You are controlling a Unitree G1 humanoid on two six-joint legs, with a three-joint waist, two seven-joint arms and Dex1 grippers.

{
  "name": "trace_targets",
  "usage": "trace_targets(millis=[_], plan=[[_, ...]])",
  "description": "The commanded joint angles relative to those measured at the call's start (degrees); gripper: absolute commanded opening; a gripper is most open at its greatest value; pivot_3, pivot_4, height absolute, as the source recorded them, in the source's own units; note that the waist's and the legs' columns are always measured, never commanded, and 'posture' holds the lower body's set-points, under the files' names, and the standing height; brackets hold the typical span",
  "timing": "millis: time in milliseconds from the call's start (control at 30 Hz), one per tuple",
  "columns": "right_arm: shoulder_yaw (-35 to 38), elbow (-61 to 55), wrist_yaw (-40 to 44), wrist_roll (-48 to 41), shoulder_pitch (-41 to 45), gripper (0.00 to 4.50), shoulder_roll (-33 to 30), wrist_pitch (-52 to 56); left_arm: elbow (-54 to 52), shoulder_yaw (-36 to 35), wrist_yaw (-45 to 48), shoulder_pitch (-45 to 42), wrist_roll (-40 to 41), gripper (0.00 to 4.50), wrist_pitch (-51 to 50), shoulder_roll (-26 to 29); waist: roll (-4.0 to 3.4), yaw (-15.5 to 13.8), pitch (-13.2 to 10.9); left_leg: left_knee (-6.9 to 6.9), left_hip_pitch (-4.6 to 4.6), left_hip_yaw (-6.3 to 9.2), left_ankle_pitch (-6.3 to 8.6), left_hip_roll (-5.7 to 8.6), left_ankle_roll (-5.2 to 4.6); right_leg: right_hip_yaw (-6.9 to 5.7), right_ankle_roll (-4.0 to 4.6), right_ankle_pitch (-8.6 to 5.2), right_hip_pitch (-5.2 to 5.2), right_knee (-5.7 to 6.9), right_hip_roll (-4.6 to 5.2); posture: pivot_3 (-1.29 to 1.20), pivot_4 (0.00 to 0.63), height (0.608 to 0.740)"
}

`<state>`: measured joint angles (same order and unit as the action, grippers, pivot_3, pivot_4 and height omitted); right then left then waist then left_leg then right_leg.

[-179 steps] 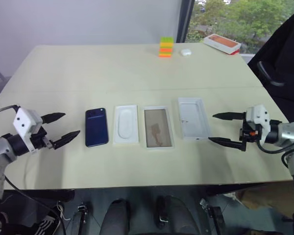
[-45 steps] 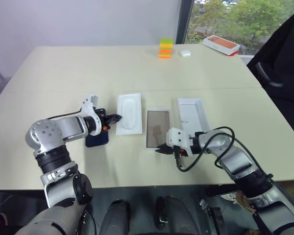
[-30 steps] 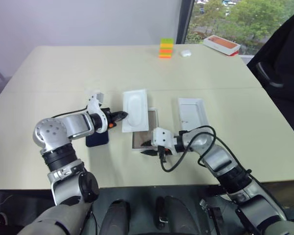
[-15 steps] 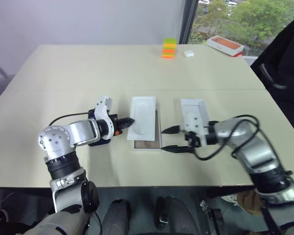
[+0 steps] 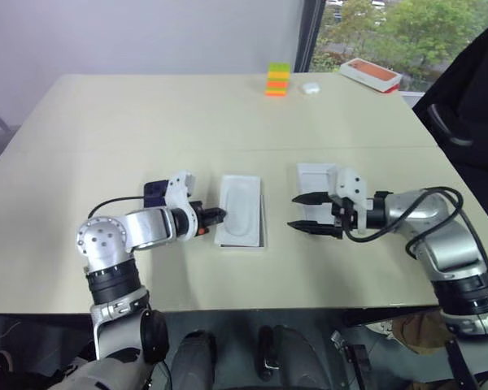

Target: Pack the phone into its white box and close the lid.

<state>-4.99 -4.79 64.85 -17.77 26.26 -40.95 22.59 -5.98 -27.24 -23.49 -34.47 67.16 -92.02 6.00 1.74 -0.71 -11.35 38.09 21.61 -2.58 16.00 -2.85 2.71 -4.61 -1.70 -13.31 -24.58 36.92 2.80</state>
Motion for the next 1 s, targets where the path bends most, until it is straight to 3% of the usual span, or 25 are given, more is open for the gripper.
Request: trace_targets(millis=[33,133,300,767,1000], plan=[[-0.18,-0.11,-0.63,0.67,1.53,2.92,0.91,-2.62,-1.65,0.65,-0.75,-0.64,1.72,0.0,-0.48,-0.34,0.0,0.03,0.0,0.0,-0.01,0.0,0.0,0.0,0.0,0.0,0.0,0.0,0.0,0.0,0.0,0.0,0.15,0.74],[-0.54,0.42,-0.76,1.17,1.57,2.98,1.25,-3.51,-1.5,0.71,-1.28,-0.69,2.56,0.92,-0.48,-0.26,0.0,0.01,0.0,0.0,-0.01,0.02,0.0,0.0,0.0,-0.01,0.0,0.0,0.0,0.01,-0.01,0.0,0.15,0.74],[-0.98,1.34,-1.16,1.6,2.18,2.98,1.92,-4.2,-1.48,1.21,-1.78,-2.13,5.04,3.29,-0.48,0.46,0.0,0.04,0.0,0.0,-0.03,0.0,0.0,0.0,0.0,-0.01,0.0,0.0,0.0,0.02,0.0,0.0,0.15,0.74],[-1.52,2.86,-2.08,2.77,3.39,2.98,4.16,-5.28,0.37,5.04,-3.68,-4.93,16.28,3.29,0.39,7.52,0.0,0.01,-0.01,-0.01,-0.01,0.02,-0.01,0.01,0.01,-0.01,0.01,0.0,0.0,0.02,0.01,0.0,0.15,0.74],[-1.28,3.06,-3.08,2.98,3.68,2.98,4.65,-4.43,-6.94,9.82,6.81,-2.49,19.61,3.29,1.74,19.37,-0.03,0.33,-0.04,-0.08,-0.04,0.0,-0.02,-0.01,0.05,0.01,0.01,0.0,-0.03,0.04,0.0,0.0,0.15,0.74]])
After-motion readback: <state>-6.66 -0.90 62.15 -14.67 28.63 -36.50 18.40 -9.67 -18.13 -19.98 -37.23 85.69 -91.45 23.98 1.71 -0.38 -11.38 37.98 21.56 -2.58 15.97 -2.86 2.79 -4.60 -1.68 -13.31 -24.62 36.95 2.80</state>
